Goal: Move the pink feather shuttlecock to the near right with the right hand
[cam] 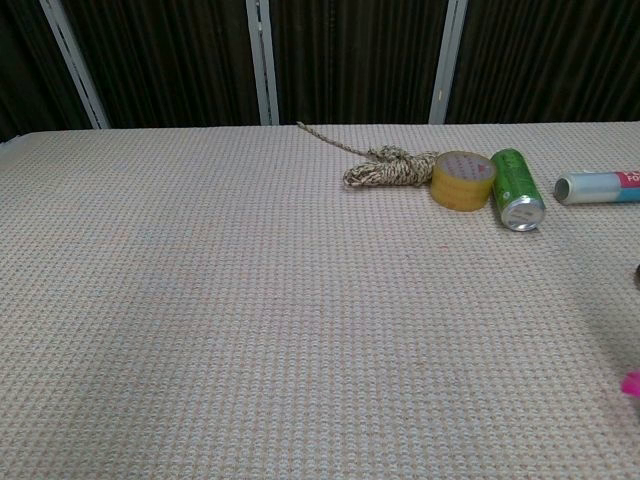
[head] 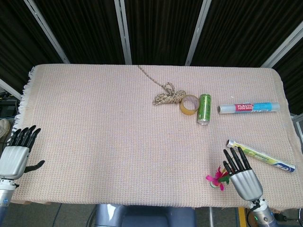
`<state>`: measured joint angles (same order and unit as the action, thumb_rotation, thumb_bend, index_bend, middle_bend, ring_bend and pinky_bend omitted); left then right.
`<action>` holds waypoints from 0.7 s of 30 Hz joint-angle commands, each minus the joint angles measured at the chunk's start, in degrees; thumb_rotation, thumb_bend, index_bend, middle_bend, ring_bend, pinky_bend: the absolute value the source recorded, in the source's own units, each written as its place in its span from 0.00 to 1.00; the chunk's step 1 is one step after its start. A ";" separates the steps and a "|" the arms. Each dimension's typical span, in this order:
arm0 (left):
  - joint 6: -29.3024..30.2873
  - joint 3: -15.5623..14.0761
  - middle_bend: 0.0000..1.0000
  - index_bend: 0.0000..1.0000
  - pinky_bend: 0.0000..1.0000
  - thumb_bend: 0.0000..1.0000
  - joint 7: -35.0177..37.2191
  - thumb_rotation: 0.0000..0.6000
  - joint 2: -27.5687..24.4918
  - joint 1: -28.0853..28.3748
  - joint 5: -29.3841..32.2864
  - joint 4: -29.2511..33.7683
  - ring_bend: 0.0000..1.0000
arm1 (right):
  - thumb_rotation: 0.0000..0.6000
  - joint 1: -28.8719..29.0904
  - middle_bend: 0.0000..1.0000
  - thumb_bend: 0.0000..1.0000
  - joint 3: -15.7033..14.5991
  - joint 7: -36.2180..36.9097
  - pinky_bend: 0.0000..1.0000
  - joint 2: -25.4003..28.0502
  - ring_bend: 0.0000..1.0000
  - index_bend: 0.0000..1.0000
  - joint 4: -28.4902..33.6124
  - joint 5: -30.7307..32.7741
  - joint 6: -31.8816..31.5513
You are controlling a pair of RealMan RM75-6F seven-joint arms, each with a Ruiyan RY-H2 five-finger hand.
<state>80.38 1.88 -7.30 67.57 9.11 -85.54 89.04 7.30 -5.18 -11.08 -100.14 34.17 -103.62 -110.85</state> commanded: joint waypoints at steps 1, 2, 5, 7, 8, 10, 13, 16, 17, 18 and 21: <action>0.25 -0.05 0.00 0.00 0.00 0.15 0.35 1.00 -0.13 -0.07 -0.21 0.09 0.00 | 1.00 -1.60 0.09 0.17 -0.78 -0.35 0.01 0.93 0.00 0.17 1.45 0.05 -0.57; 0.34 -0.08 0.00 0.00 0.00 0.15 0.46 1.00 -0.16 -0.10 -0.29 0.10 0.00 | 1.00 -1.89 0.08 0.16 -0.92 -0.53 0.01 1.18 0.00 0.13 1.84 0.01 -0.63; 0.78 -0.18 0.00 0.00 0.00 0.15 0.77 1.00 -0.25 -0.19 -0.79 0.10 0.00 | 1.00 -2.76 0.06 0.12 -1.39 -1.16 0.00 1.99 0.00 0.05 3.11 -0.25 -0.97; 1.05 -0.29 0.00 0.00 0.00 0.15 1.04 1.00 -0.36 -0.26 -1.12 0.13 0.00 | 1.00 -3.41 0.04 0.11 -1.67 -1.52 0.00 2.58 0.00 0.01 4.13 -0.39 -1.27; 1.27 -0.31 0.00 0.00 0.00 0.15 1.32 1.00 -0.47 -0.34 -1.25 0.21 0.00 | 1.00 -3.92 0.02 0.09 -1.72 -2.04 0.00 3.05 0.00 0.00 4.74 -0.37 -1.64; 1.76 -0.26 0.00 0.00 0.00 0.15 1.69 1.00 -0.64 -0.49 -1.45 0.27 0.00 | 1.00 -4.91 0.00 0.08 -1.72 -2.82 0.00 4.19 0.00 0.00 6.33 -0.32 -2.73; 2.04 -0.28 0.00 0.00 0.00 0.15 2.21 1.00 -0.86 -0.60 -1.60 0.37 0.00 | 1.00 -6.51 0.00 0.07 -1.28 -4.21 0.00 6.85 0.00 0.00 9.75 -0.04 -5.29; 2.09 -0.31 0.00 0.00 0.00 0.15 2.83 1.00 -1.23 -0.64 -1.65 0.52 0.00 | 1.00 -7.82 0.00 0.06 -0.42 -5.19 0.00 11.18 0.00 0.00 14.85 0.60 -7.52; 2.14 -0.30 0.00 0.00 0.00 0.15 2.90 1.00 -1.28 -0.65 -1.68 0.54 0.00 | 1.00 -8.04 0.00 0.06 -0.32 -5.26 0.00 12.40 0.00 0.00 16.35 0.83 -7.53; 2.19 -0.28 0.00 0.00 0.00 0.15 2.96 1.00 -1.32 -0.66 -1.69 0.54 0.00 | 1.00 -8.29 0.00 0.06 -0.17 -5.34 0.00 13.70 0.00 0.00 17.96 1.19 -7.46; 2.22 -0.31 0.00 0.00 0.00 0.15 3.37 1.00 -1.49 -0.64 -1.82 0.76 0.00 | 1.00 -9.10 0.00 0.06 0.08 -6.40 0.00 18.43 0.00 0.00 23.80 1.94 -7.04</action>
<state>82.59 1.58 -3.98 66.12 8.46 -87.33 89.75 -0.64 -5.65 -16.33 -85.68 53.58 -102.60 -117.56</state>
